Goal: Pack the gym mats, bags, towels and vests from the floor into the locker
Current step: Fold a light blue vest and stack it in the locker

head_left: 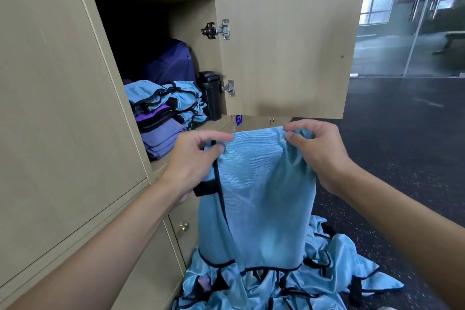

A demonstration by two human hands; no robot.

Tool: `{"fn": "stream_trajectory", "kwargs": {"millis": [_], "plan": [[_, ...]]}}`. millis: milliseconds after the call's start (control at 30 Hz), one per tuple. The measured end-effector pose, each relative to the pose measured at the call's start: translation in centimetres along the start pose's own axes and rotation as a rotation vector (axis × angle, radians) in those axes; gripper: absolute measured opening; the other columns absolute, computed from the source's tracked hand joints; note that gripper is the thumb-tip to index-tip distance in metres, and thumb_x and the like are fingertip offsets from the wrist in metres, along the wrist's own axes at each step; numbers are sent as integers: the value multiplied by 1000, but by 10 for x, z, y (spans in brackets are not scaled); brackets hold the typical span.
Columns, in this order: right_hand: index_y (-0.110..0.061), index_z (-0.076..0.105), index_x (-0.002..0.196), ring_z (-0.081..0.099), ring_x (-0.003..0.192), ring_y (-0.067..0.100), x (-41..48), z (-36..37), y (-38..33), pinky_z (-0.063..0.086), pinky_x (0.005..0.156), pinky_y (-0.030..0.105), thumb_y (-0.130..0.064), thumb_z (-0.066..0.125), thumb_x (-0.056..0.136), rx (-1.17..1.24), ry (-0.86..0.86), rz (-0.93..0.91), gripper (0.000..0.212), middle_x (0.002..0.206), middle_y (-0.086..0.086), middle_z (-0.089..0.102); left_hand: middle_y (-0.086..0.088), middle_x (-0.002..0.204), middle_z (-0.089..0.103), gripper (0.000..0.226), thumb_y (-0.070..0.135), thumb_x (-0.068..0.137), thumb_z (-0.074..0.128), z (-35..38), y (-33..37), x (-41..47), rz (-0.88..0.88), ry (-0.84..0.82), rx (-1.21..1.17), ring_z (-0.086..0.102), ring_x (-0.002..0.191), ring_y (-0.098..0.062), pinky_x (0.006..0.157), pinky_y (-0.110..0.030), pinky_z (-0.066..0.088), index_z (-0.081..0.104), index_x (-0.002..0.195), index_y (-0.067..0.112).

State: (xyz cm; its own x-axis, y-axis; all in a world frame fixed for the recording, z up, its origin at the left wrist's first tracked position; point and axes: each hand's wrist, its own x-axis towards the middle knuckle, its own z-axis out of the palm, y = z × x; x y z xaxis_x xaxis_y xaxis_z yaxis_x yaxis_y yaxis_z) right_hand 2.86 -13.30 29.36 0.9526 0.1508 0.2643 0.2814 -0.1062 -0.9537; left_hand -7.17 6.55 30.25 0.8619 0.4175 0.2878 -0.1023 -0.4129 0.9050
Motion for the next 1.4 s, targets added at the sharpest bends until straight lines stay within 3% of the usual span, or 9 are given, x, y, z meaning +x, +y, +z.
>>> {"fn": "stream_trajectory", "kwargs": {"millis": [233, 367, 533, 633, 733, 833, 933, 1133, 1400], "plan": [[-11, 68, 122, 69, 100, 20, 6, -6, 2, 56, 91, 36, -20, 83, 78, -24, -152, 69, 47, 112, 7, 70, 6, 125, 66, 54, 6, 79, 78, -7, -1, 5, -3, -89, 159, 63, 116, -14, 105, -39, 49, 64, 130, 20], [-10, 49, 141, 64, 111, 20, 3, -4, -2, 54, 98, 39, -19, 88, 71, -205, -355, 40, 80, 129, 8, 60, 8, 110, 64, 26, 13, 88, 74, -8, 2, 4, 112, -81, 420, 60, 101, -8, 83, -12, 45, 68, 113, 19], [-10, 69, 92, 60, 71, 20, 5, -1, 0, 52, 64, 37, -13, 73, 82, -496, -306, -211, 11, 84, 5, 66, 6, 87, 68, 5, 29, 92, 69, -14, -3, 6, 173, -57, 619, 61, 86, -15, 75, -36, 52, 69, 88, 32], [-21, 61, 67, 48, 74, 12, 8, -3, 9, 40, 69, 31, -21, 69, 89, -531, -282, -277, 24, 82, 2, 54, 1, 84, 64, 10, 34, 93, 67, -15, -7, 5, 201, -19, 680, 54, 77, -11, 65, -32, 43, 67, 84, 29], [-18, 69, 78, 54, 99, 17, 8, -5, 14, 45, 86, 28, -25, 70, 89, -545, -251, -317, 13, 102, 1, 59, 4, 99, 49, 22, 34, 92, 69, -13, -9, 5, 261, 0, 666, 47, 84, -5, 69, -20, 34, 63, 77, 19], [-5, 65, 78, 49, 58, 10, 5, -7, 13, 39, 52, 21, -21, 68, 91, -459, -228, -248, 21, 71, 6, 62, 7, 92, 52, 39, 36, 90, 71, -8, -7, 4, 239, 18, 644, 48, 79, -11, 66, -26, 32, 48, 64, 17], [-8, 61, 74, 47, 56, 12, 3, -7, 11, 38, 49, 23, -21, 69, 88, -405, -188, -224, 21, 65, 4, 58, 2, 58, 38, 49, 34, 88, 71, 0, -8, 3, 165, 62, 585, 33, 55, -14, 53, -31, 27, 37, 59, 13], [-1, 54, 72, 42, 58, 13, -9, 8, 5, 33, 47, 21, -15, 65, 84, -385, -151, -229, 21, 65, 4, 52, -1, 57, 34, 45, 28, 89, 64, 20, -5, -1, 103, 150, 515, 32, 57, -18, 54, -32, 27, 35, 58, 13], [-18, 59, 81, 43, 51, -1, -34, 26, -12, 34, 52, 11, -18, 75, 85, -180, -541, -245, 17, 63, -15, 48, 9, 43, 30, 48, 34, 95, 62, 28, 2, 4, 123, 147, 353, 31, 44, -10, 45, -24, 23, 43, 57, 12]]}}
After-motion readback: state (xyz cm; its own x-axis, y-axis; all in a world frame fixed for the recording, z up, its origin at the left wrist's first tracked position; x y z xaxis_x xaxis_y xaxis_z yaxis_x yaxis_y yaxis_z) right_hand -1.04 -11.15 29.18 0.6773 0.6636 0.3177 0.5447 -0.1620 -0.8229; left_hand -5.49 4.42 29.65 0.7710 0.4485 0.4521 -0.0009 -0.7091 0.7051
